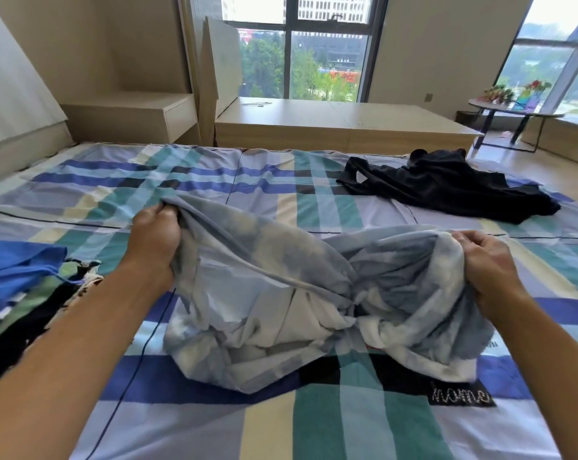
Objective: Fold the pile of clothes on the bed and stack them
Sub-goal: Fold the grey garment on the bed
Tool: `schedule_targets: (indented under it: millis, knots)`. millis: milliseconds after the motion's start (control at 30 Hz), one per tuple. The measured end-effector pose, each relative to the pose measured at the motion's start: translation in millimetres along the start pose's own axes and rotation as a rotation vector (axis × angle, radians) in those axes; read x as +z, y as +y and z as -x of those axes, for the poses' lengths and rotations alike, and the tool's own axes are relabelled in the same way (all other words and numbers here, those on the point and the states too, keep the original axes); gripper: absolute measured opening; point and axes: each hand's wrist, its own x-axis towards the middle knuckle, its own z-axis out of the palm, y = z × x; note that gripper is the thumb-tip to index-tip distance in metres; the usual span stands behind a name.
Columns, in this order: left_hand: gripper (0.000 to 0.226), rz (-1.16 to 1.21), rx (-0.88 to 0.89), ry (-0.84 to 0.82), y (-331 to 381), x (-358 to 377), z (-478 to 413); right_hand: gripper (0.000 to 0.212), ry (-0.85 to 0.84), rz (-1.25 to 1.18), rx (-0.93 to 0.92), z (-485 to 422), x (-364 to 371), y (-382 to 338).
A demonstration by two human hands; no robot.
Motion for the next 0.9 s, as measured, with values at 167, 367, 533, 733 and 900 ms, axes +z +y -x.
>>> schedule_targets:
  millis: [167, 367, 533, 733, 900]
  knots:
    - [0.028, -0.058, 0.001, 0.171, -0.1, -10.2, -10.6, 0.006, -0.089, 0.102, 0.054, 5.6, 4.5, 1.4]
    - [0.023, -0.387, 0.479, 0.185, -9.9, -3.2, 9.5, 0.019, -0.307, -0.444, 0.176, 32.6, 25.2, -29.0]
    - [0.098, -0.493, 0.505, -0.886, -65.1, 57.5, 95.2, 0.022, -0.528, -0.556, 0.143, 75.7, 56.7, -47.7]
    - [0.005, -0.265, 0.399, -0.431, -66.5, 75.1, 72.1, 0.075, -0.712, -0.357, -0.110, 76.1, 45.4, -48.3]
    - [0.015, 0.178, -0.052, -0.350, -49.2, 40.9, 10.5, 0.090, -0.965, 0.015, -0.162, 67.6, 31.1, -31.8]
